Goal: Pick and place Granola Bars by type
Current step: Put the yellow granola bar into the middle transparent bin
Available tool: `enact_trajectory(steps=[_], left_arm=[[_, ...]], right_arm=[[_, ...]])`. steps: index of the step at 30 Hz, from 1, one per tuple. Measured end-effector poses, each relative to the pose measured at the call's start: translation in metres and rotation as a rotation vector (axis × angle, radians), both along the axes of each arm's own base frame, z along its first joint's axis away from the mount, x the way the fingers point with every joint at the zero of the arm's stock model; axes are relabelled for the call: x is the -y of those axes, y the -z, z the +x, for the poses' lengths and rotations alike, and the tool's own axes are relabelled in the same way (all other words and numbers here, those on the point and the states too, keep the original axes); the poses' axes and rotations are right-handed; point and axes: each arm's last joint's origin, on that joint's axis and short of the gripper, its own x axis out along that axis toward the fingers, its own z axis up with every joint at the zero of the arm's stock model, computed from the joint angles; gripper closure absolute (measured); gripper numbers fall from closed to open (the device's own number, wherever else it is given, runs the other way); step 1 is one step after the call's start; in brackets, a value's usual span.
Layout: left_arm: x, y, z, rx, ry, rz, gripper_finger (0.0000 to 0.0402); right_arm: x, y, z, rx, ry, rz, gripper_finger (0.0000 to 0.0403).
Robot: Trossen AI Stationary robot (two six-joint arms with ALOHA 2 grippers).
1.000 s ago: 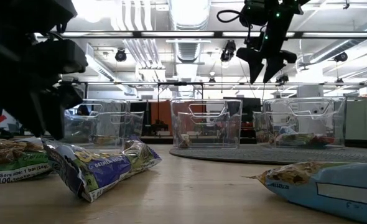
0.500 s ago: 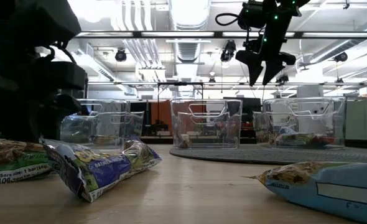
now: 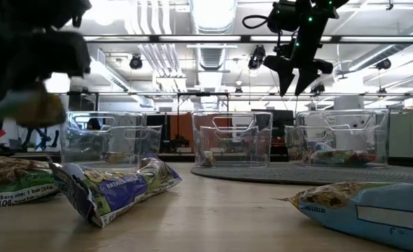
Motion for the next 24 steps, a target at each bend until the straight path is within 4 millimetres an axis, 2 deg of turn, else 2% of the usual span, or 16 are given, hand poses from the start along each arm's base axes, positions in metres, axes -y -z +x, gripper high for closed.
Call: enact_trajectory(steps=[4, 7, 11, 15, 19, 24], left_arm=[[-0.011, -0.015, -0.005, 0.076, -0.060, -0.043, 0.0370], [-0.028, -0.026, -0.009, 0.156, -0.145, -0.044, 0.0369], [-0.063, -0.049, -0.005, 0.393, -0.343, -0.030, 0.0374], [-0.109, -0.071, 0.003, 0.634, -0.646, -0.114, 0.0375], [-0.150, -0.070, 0.014, 0.662, -0.892, -0.283, 0.0375], [-0.170, -0.059, 0.049, 0.571, -0.911, -0.430, 0.0376]], right_arm=[[0.000, -0.001, 0.002, 0.033, 0.009, -0.007, 0.0174], [0.000, -0.002, 0.005, 0.076, -0.012, 0.012, 0.0174], [-0.003, -0.004, 0.012, 0.132, -0.044, 0.016, 0.0177], [-0.009, -0.006, 0.018, 0.185, -0.041, 0.011, 0.0177], [-0.013, -0.007, 0.021, 0.197, -0.052, 0.009, 0.0177], [-0.016, -0.007, 0.023, 0.206, -0.052, 0.009, 0.0178]])
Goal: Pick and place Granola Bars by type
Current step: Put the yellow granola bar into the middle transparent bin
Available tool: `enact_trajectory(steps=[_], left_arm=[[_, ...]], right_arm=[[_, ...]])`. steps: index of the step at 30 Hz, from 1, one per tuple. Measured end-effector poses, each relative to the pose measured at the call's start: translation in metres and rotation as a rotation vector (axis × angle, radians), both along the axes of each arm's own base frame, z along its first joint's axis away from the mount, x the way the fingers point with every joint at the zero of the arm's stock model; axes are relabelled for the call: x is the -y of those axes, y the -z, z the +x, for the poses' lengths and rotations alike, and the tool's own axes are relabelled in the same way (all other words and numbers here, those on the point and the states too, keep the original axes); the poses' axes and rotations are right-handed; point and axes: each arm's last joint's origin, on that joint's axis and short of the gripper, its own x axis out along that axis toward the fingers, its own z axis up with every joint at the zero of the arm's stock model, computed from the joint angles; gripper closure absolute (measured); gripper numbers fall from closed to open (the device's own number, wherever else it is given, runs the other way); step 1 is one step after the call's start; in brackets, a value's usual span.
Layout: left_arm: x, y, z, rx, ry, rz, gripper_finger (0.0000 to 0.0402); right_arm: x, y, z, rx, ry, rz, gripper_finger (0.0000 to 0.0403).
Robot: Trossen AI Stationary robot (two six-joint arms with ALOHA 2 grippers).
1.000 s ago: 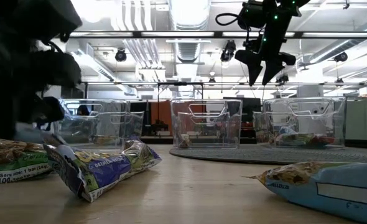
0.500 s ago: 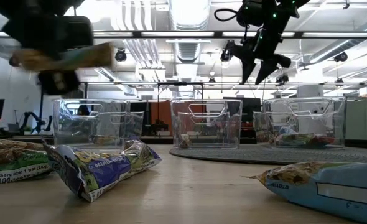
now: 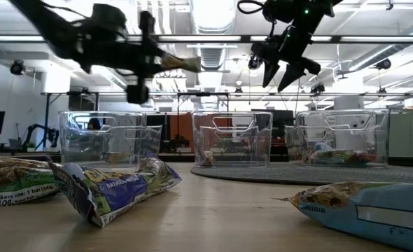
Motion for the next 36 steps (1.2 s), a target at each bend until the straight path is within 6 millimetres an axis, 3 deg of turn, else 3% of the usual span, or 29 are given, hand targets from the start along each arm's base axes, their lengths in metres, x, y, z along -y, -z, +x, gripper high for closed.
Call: enact_trajectory(steps=[9, 14, 21, 31, 36], left_arm=[[-0.045, -0.016, 0.068, 0.008, -0.138, 0.015, 0.0376], [-0.061, -0.005, 0.095, -0.113, -0.133, 0.004, 0.0376], [-0.063, 0.014, 0.103, -0.292, -0.098, 0.042, 0.0352], [-0.063, 0.009, 0.103, -0.286, -0.091, 0.122, 0.0284], [-0.062, 0.004, 0.101, -0.277, -0.089, 0.125, 0.0271]], right_arm=[[-0.001, -0.004, -0.002, 0.027, 0.025, 0.002, 0.0179], [-0.002, -0.006, -0.004, 0.033, 0.027, -0.001, 0.0179], [-0.004, -0.006, -0.007, 0.016, 0.027, 0.007, 0.0179], [-0.003, -0.006, -0.007, 0.007, 0.042, -0.014, 0.0179], [-0.003, -0.006, -0.007, 0.006, 0.039, -0.016, 0.0179]])
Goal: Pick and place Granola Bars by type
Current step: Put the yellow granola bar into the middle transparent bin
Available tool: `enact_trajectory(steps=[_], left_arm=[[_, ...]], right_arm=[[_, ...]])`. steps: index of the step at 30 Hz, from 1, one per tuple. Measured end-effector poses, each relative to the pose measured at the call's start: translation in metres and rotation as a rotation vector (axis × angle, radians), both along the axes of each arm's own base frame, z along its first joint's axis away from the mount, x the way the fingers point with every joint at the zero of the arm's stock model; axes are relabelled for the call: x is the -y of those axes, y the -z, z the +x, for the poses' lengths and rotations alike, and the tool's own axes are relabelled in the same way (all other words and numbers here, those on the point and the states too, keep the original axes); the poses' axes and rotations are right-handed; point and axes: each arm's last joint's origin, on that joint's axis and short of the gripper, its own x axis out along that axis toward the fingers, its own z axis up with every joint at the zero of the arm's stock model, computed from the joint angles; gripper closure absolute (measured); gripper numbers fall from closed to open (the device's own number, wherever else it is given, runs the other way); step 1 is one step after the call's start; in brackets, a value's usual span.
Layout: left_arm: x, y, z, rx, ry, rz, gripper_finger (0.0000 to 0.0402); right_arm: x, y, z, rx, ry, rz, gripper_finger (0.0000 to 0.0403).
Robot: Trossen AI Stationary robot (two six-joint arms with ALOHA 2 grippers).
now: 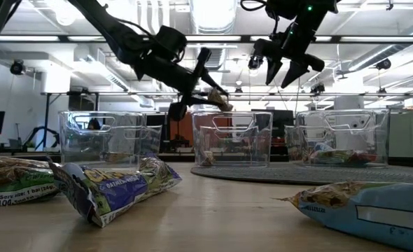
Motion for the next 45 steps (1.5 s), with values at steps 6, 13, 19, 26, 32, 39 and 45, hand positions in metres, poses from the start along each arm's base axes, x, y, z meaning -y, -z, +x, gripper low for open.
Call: enact_trajectory(steps=[6, 13, 19, 26, 32, 39, 45], left_arm=[[0.003, -0.005, -0.001, 0.011, 0.071, 0.037, 0.0271], [0.006, -0.003, -0.002, -0.013, 0.130, 0.078, 0.0270], [0.007, -0.001, -0.003, -0.041, 0.145, 0.123, 0.0270], [0.023, -0.026, 0.006, -0.036, 0.251, 0.424, 0.0273], [0.026, -0.038, 0.016, -0.199, 0.286, 0.550, 0.0271], [0.024, -0.033, 0.018, -0.243, 0.281, 0.531, 0.0254], [0.033, -0.042, 0.008, -0.271, 0.321, 0.537, 0.0253]], right_arm=[[0.000, 0.000, 0.000, -0.010, 0.011, -0.016, 0.0179], [0.001, 0.000, 0.000, -0.009, 0.014, -0.020, 0.0179], [0.001, 0.000, 0.000, -0.004, 0.020, -0.018, 0.0179], [0.001, 0.000, 0.000, -0.001, 0.023, -0.016, 0.0179], [0.001, 0.005, 0.001, -0.003, 0.036, -0.003, 0.0179], [0.001, 0.012, 0.000, -0.016, 0.041, 0.008, 0.0179], [0.000, 0.014, -0.001, -0.022, 0.029, 0.019, 0.0179]])
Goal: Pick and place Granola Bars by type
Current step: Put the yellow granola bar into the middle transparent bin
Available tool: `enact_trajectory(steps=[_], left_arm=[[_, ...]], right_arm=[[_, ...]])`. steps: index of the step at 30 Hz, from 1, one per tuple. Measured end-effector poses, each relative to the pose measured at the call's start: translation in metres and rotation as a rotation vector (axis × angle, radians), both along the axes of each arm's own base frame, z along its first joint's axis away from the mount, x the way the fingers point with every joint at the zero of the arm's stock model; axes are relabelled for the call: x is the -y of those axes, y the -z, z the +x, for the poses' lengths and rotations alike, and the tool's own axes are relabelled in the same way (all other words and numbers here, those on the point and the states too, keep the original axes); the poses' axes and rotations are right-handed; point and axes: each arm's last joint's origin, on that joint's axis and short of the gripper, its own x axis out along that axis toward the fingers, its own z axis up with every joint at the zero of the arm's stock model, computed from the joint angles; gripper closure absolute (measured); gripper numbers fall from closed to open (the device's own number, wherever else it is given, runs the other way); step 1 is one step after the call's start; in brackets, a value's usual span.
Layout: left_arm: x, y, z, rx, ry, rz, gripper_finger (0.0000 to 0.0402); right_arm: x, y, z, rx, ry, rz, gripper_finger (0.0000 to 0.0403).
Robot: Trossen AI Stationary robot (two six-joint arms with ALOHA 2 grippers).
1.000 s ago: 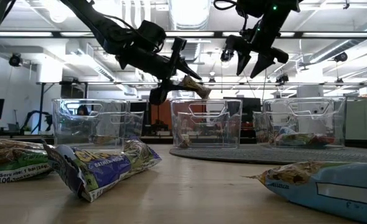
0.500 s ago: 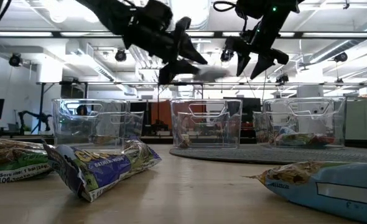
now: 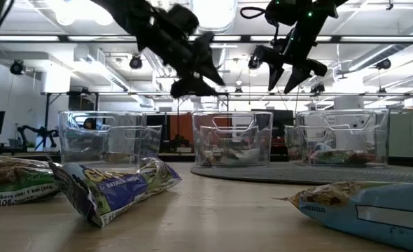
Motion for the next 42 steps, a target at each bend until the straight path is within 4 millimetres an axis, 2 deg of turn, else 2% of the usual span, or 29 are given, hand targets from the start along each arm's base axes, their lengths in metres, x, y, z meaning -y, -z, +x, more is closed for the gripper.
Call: enact_trajectory(steps=[7, 10, 15, 18, 27, 38, 42], left_arm=[[0.026, -0.034, -0.029, -0.040, 0.088, 0.115, 0.0253], [0.035, -0.048, -0.045, -0.075, 0.060, 0.192, 0.0253], [0.042, -0.057, -0.072, -0.220, -0.041, 0.271, 0.0253], [0.046, -0.061, -0.090, -0.287, -0.084, 0.291, 0.0253], [0.058, -0.042, -0.129, -0.312, -0.155, 0.247, 0.0253], [0.072, -0.005, -0.168, -0.238, -0.229, 0.179, 0.0253], [0.075, 0.000, -0.177, -0.211, -0.223, 0.176, 0.0252]], right_arm=[[-0.011, -0.004, 0.009, 0.005, -0.089, -0.036, 0.0179], [-0.017, -0.007, 0.015, 0.027, -0.131, -0.061, 0.0179], [-0.031, -0.009, 0.026, 0.097, -0.216, -0.041, 0.0179], [-0.046, -0.010, 0.033, 0.130, -0.310, 0.001, 0.0179], [-0.100, -0.009, 0.044, 0.140, -0.460, 0.057, 0.0179], [-0.191, 0.009, 0.045, 0.159, -0.499, 0.395, 0.0179], [-0.225, 0.025, 0.052, 0.128, -0.494, 0.503, 0.0179]])
